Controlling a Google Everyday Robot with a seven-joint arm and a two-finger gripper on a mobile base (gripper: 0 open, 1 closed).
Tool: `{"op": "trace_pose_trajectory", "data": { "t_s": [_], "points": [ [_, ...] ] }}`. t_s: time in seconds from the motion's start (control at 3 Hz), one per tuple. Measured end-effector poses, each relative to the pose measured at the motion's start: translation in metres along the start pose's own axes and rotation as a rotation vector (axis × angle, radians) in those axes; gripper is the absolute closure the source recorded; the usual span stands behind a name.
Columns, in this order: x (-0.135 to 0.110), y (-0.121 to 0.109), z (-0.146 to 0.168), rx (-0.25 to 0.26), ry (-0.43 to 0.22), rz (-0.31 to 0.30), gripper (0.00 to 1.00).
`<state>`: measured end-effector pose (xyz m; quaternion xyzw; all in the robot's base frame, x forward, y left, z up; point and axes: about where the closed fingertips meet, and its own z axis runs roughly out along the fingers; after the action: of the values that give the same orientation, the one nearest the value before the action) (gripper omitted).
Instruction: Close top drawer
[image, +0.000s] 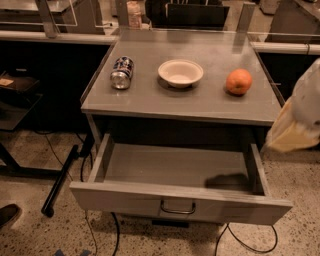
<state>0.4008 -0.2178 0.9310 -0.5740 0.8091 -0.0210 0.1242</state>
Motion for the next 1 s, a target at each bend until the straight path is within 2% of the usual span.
{"op": "trace_pose_trajectory", "data": {
  "t_s": [0.67,1.0],
  "points": [
    [0.041,0.083,0.111,-0.194,0.077,0.086,1.00],
    [0.041,0.083,0.111,-0.194,0.077,0.086,1.00]
  ]
}}
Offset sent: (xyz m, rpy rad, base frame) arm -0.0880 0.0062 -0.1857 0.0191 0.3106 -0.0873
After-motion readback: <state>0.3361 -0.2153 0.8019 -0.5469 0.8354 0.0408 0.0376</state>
